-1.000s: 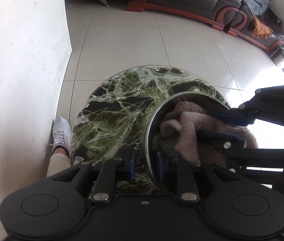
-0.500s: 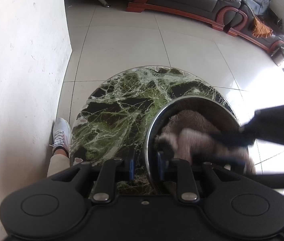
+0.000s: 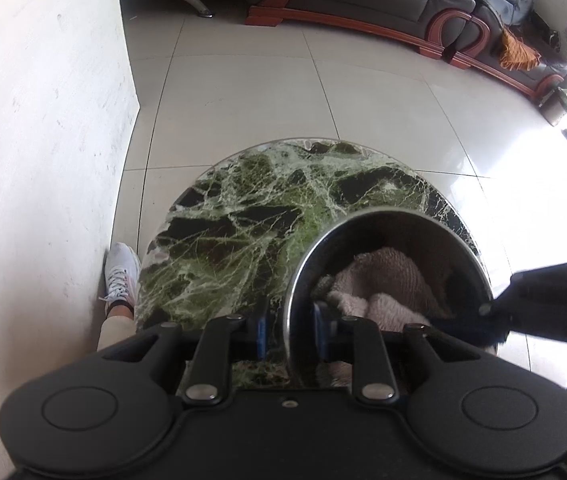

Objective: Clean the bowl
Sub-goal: 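Wipe the towel along the inner bowl wall with the right gripper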

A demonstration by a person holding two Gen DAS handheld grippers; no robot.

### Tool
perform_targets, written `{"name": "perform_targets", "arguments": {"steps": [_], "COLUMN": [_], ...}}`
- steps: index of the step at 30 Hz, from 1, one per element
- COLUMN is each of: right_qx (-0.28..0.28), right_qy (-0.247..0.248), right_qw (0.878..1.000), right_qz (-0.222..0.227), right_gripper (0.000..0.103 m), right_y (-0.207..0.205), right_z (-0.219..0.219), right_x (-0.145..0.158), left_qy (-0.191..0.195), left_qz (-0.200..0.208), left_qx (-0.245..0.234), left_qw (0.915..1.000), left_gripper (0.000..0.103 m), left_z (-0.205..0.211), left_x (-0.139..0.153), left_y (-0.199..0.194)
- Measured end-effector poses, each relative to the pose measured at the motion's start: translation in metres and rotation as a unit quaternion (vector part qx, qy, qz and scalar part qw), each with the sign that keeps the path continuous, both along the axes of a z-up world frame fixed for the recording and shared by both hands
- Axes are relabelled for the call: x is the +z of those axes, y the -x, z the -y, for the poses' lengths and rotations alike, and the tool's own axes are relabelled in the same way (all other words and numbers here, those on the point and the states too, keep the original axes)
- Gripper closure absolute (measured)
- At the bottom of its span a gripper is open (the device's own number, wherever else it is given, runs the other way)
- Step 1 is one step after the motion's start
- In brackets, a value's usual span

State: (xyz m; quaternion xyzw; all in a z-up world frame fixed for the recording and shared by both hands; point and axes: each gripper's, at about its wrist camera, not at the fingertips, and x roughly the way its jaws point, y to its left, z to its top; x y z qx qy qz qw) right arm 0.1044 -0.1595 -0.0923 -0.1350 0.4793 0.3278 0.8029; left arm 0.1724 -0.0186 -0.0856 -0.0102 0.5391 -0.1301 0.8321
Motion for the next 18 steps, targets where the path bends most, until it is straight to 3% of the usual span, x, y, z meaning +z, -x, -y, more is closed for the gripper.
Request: {"name": "perform_targets", "arguments": {"steps": [11,18], "right_qx": [-0.036,-0.042], "right_qy": [-0.026,-0.030], "right_qw": [0.999,0.999], "right_qz": [-0.009,-0.010], "right_gripper": [0.082,0.082], "right_y": [0.001,0.002], "right_z": [-0.009,-0.004], "right_x": [-0.002,-0.002], "left_qy": [0.003,0.005], "left_qz": [0.037,0.029], "left_qx": [-0.002,0.020], "left_qw": [0.9993,0.9994], "left_gripper": [0.080,0.080], "left_z": [-0.006,-0.022], "left_x": [0.006,0.019], "left_y": [0.001,0.024]}}
